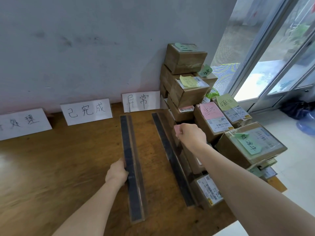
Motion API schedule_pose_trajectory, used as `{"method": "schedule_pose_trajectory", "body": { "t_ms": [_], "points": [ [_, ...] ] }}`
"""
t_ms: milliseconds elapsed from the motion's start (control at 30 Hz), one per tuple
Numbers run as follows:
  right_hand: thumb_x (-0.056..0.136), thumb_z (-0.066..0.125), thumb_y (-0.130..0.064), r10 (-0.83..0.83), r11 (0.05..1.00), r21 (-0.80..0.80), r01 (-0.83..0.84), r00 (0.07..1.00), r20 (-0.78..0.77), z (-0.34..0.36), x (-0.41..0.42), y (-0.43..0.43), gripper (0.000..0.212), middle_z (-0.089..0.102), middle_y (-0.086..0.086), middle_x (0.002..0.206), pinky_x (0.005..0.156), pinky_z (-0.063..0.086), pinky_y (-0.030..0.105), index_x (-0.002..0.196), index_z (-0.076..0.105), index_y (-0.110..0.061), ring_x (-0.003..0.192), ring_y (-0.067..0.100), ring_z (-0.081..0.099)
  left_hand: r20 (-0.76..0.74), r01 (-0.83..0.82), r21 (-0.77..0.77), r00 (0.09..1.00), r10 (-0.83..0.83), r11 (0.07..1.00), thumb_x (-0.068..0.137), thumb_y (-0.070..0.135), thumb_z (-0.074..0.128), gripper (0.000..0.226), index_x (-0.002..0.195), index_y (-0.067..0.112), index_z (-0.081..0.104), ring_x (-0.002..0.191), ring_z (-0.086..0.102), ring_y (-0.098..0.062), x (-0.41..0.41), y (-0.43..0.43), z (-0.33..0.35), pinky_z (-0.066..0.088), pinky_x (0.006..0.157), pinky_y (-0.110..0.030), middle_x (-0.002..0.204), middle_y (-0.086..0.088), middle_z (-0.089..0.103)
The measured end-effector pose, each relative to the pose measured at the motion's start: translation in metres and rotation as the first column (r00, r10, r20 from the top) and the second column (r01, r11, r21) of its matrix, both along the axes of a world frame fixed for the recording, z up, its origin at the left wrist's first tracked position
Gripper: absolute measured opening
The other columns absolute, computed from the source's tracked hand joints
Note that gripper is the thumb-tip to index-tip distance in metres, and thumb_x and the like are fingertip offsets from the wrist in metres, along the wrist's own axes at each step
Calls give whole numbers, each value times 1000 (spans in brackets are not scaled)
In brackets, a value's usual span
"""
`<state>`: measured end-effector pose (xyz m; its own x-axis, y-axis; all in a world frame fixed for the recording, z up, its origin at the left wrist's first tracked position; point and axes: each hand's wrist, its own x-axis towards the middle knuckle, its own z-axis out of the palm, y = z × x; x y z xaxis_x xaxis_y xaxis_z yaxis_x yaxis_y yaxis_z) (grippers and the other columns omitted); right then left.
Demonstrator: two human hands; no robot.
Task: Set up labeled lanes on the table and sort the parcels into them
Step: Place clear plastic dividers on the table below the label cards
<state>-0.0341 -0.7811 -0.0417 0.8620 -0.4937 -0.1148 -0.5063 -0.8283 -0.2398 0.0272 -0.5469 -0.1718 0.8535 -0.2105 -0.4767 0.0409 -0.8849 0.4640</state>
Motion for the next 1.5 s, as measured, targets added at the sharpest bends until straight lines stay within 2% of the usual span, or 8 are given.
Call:
{"method": "schedule_pose_trajectory", "body": {
  "t_ms": [200, 333, 533, 700, 800, 933, 1133, 1500],
  "points": [
    [96, 57, -30, 10, 1000, -15, -10, 1000, 17, 2, -3, 2, 18, 62, 1, 92, 76, 52, 35, 107, 62, -17, 84, 19, 61, 77, 76, -5, 994, -76, 997, 92, 11, 57, 15, 105, 16, 51, 90, 57, -19, 2, -4, 7, 53, 74, -32, 106, -7, 57],
    [98, 51, -37, 24, 1000, 17, -26, 997, 73, 2, 4, 7, 23, 65, 0, 88, 68, 51, 32, 101, 63, -18, 79, 18, 63, 152, 87, -151, 986, -64, 985, 92, 12, 55, 1, 93, 13, 55, 80, 58, -17, 4, -17, 15, 50, 69, -31, 93, -5, 60],
    [97, 41, -53, 192, 889, 428, -163, 981, -24, -5, 26, 47, 47, 66, 2, 88, 69, 58, 30, 119, 58, -15, 75, 15, 67, 79, 31, -188, 997, -16, 982, 92, 15, 58, 15, 106, 11, 54, 93, 58, -21, 6, -29, 22, 47, 79, -29, 98, -3, 59],
    [96, 56, -34, 277, 920, 304, -248, 959, -53, -16, 34, 67, 30, 65, 2, 86, 71, 56, 29, 115, 62, -12, 75, 16, 67, 24, 0, -208, 1000, 6, 978, 92, 15, 58, 11, 102, 15, 54, 98, 60, -22, 6, -29, 23, 50, 85, -31, 103, -5, 61],
    [95, 57, -35, 195, 971, 127, -201, 979, 57, -15, 39, 73, 31, 58, 1, 103, 69, 47, 28, 119, 55, -16, 90, 18, 63, 13, -4, -212, 1000, 7, 977, 93, 13, 56, 12, 105, 12, 54, 101, 58, -21, 8, -26, 23, 47, 83, -27, 104, -5, 59],
    [92, 57, -48, 193, 947, 284, -153, 974, -121, -20, 46, 77, 54, 59, 5, 114, 74, 51, 31, 133, 47, -13, 93, 20, 62, -5, 29, -209, 1000, -30, 977, 94, 13, 55, 10, 101, 15, 49, 90, 53, -18, 10, -21, 21, 41, 73, -24, 100, -3, 55],
    [97, 53, -18, 267, 884, 407, -230, 963, -37, -29, 53, 90, 10, 60, 3, 81, 72, 57, 29, 97, 59, -11, 76, 19, 65, 24, -17, -252, 999, 24, 968, 94, 15, 55, 24, 118, 11, 55, 102, 57, -20, 23, -7, 25, 46, 81, -26, 116, -7, 59],
    [98, 52, -18, 251, 919, 310, -245, 968, 22, -23, 77, 98, 12, 55, 0, 75, 56, 48, 20, 86, 53, -16, 62, 12, 58, 76, -94, -412, 988, 137, 906, 96, 18, 53, 23, 119, 14, 56, 99, 52, -16, 62, 12, 51, 48, 85, -32, 110, 0, 56]
  ]
}}
